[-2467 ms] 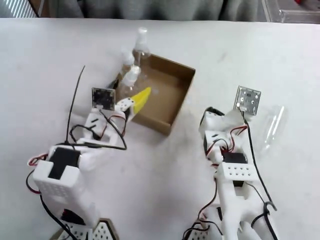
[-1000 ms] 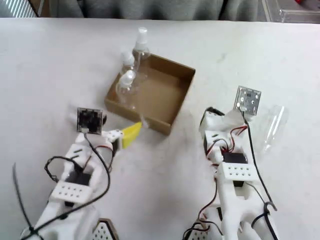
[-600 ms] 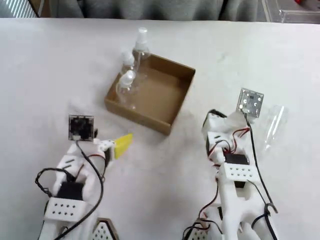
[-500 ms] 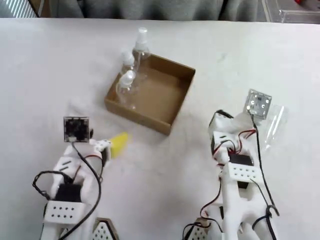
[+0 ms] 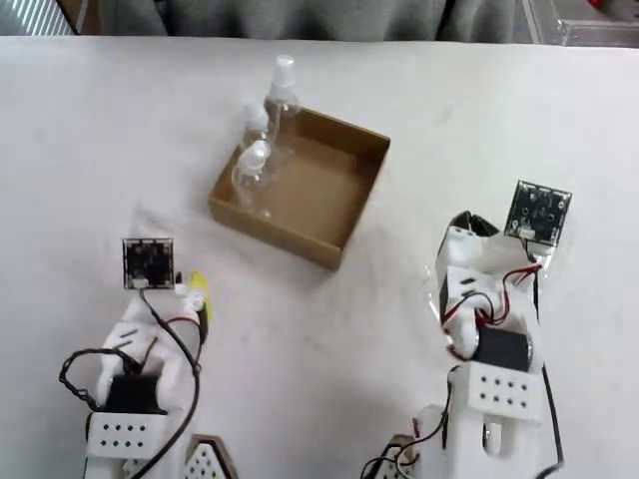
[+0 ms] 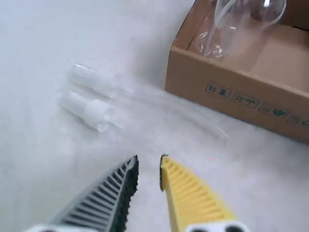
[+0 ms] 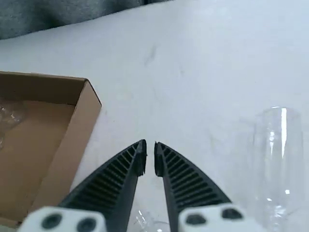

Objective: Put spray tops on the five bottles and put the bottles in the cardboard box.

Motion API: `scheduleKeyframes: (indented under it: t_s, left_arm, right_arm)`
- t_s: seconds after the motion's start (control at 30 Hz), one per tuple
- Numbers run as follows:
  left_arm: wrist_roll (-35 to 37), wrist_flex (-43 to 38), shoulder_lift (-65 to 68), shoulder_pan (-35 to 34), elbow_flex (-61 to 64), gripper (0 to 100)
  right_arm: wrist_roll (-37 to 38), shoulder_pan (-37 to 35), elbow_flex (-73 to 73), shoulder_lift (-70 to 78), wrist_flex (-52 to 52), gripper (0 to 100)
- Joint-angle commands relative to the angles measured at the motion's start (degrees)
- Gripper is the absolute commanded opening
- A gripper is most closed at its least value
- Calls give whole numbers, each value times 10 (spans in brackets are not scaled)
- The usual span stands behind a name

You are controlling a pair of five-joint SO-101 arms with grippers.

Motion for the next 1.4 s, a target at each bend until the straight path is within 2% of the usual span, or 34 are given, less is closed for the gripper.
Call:
scheduleKeyframes:
  t_s: [0.0, 0.1, 0.27, 0.57, 0.67, 0.83, 0.93, 1.07, 1.37]
  left_arm:
    - [1, 24, -9, -8, -3, 73]
    - [1, 26, -9, -8, -3, 59]
    - [1, 27, -9, -8, -3, 43]
    - [1, 27, -9, -8, -3, 42]
    - [1, 27, -9, -8, -3, 42]
    - [1, 27, -9, -8, -3, 42]
    - [1, 27, -9, -8, -3, 42]
    - [1, 27, -9, -8, -3, 42]
    - [1, 27, -9, -8, -3, 42]
  right_arm:
    - [41, 13, -94, -55, 133, 17]
    - [65, 46, -155, -58, 205, 17]
    - [104, 116, -212, 11, 224, 17]
    - [159, 211, -359, 323, 227, 21]
    - [159, 237, -428, 428, 228, 79]
    - [158, 241, -514, 571, 228, 240]
    - [115, 239, -562, 642, 227, 305]
    - [73, 230, -637, 737, 227, 316]
    - [33, 182, -720, 898, 227, 316]
